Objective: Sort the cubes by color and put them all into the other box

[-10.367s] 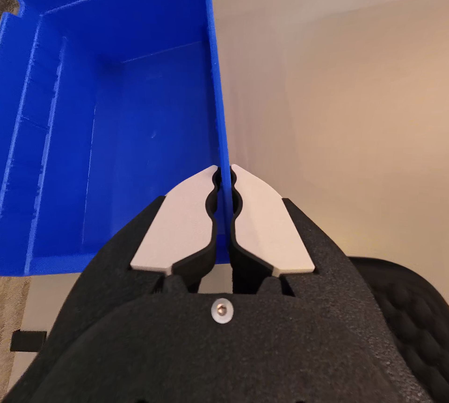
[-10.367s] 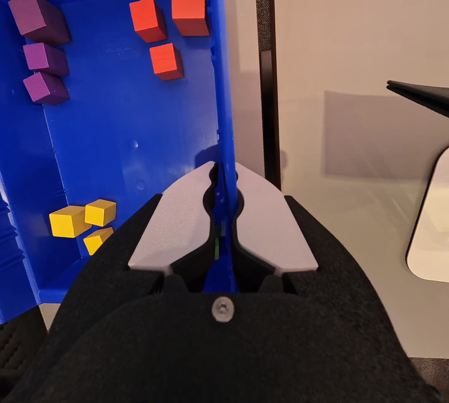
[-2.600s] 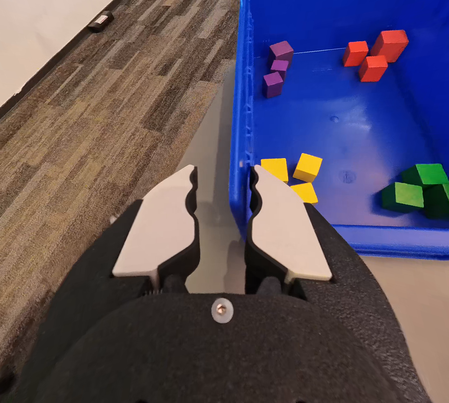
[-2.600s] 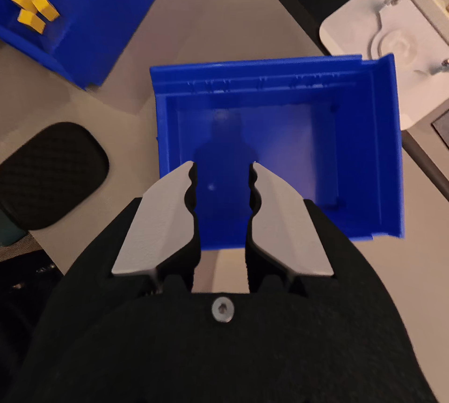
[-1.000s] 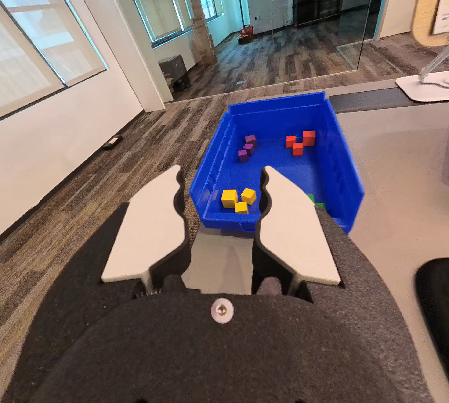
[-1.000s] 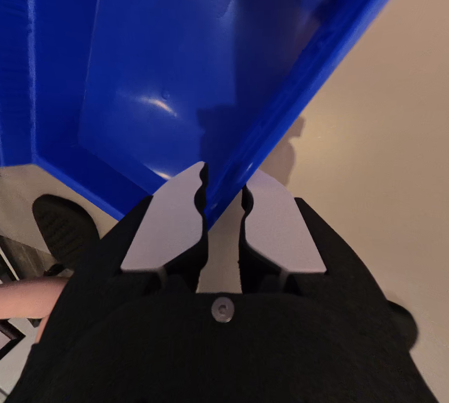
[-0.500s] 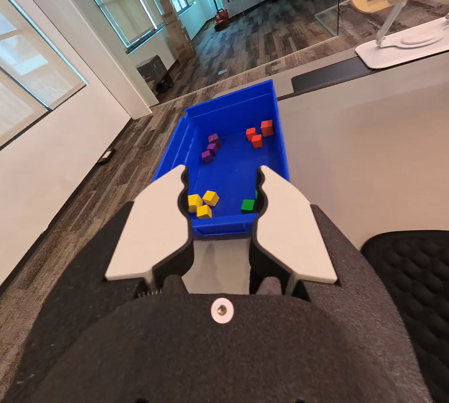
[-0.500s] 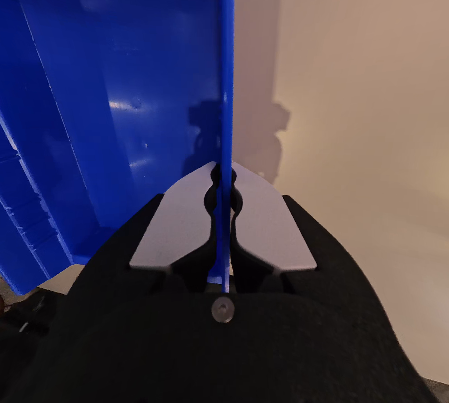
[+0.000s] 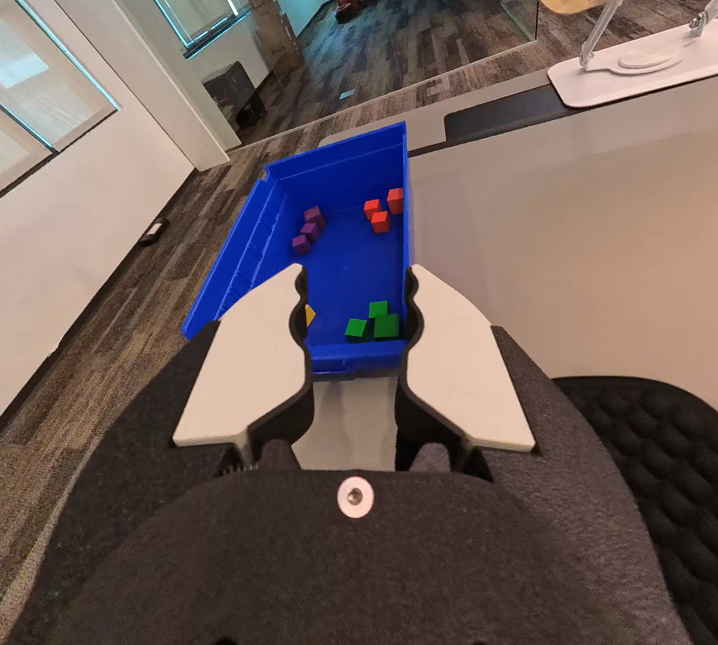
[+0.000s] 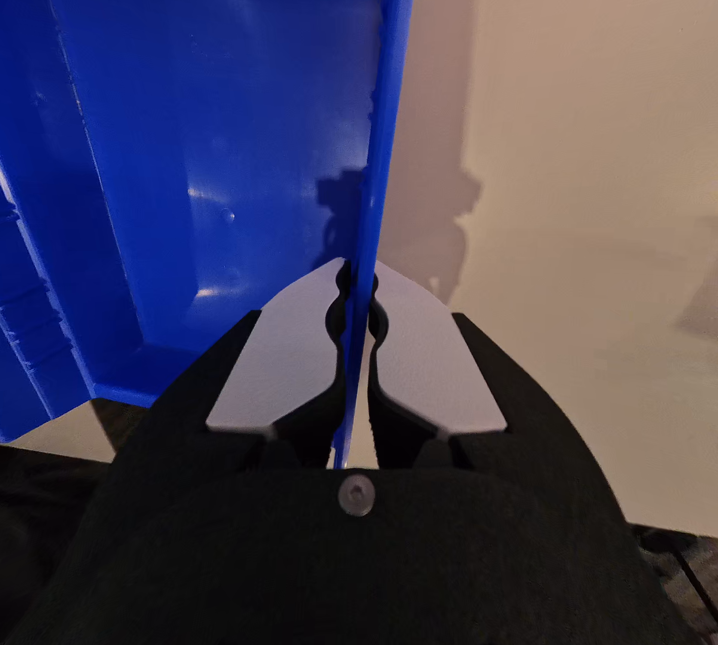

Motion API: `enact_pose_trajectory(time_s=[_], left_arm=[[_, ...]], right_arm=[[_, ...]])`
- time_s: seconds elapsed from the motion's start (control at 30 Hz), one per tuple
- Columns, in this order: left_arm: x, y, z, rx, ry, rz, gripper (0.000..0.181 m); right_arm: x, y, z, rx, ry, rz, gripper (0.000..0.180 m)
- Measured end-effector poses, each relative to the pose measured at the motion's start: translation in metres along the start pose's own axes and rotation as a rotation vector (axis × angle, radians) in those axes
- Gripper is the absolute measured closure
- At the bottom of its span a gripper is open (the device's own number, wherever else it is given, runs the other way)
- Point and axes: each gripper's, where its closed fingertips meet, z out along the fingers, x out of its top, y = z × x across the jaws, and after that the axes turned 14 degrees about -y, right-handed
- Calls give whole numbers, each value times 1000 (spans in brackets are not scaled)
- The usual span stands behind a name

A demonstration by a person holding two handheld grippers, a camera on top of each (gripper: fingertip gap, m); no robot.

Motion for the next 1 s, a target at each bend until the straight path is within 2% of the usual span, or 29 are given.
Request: enact_pose_trajectory(time_s=[0.27,0.73,0.87,0.93,1.0], left_arm=[[12,15,-5,23,3,-11,136],[34,42,-16,29,19,24,137],[31,42,-18,19,13,10,137],[31,42,-20,0,15,-7,134],[34,44,-24,-28,24,-19,129]], right_arm=[[-35,78,-6,-5,-9,47,174],[-43,124,-9,-16,51,-25,173],[-38,129,-15,-113,153,-78,165],[-31,131,-32,-133,275,-49,165],[-25,131,-65,-189,460,-54,165]])
